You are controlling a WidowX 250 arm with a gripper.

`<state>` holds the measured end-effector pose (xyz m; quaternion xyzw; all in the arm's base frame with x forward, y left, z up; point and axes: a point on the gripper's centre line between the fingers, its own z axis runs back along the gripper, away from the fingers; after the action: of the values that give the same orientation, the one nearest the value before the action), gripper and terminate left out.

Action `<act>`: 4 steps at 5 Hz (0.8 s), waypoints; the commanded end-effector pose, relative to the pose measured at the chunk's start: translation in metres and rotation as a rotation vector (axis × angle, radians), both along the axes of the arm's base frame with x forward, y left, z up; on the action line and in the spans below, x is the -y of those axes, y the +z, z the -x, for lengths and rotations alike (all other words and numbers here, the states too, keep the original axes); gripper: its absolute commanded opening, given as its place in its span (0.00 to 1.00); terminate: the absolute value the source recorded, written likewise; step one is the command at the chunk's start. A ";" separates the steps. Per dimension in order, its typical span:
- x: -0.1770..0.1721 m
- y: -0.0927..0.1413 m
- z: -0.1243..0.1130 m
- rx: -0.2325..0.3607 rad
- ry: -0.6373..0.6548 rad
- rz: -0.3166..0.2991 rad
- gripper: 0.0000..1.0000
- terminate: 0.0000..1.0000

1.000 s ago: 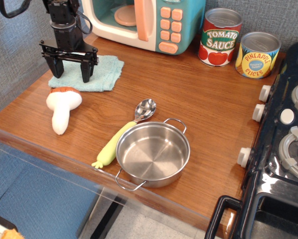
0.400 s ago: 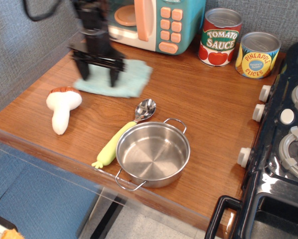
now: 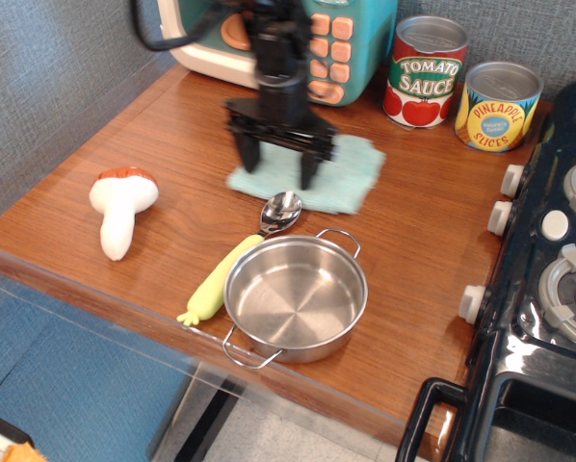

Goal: Put the blue cloth between the silver pan and the cans

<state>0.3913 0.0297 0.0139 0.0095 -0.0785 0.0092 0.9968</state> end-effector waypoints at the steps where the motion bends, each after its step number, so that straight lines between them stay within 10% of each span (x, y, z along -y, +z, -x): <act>1: 0.064 0.006 -0.004 -0.003 -0.001 -0.018 1.00 0.00; 4: 0.070 0.046 -0.015 0.069 -0.032 0.047 1.00 0.00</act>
<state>0.3998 -0.0477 0.0248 -0.0169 -0.0600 -0.0059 0.9980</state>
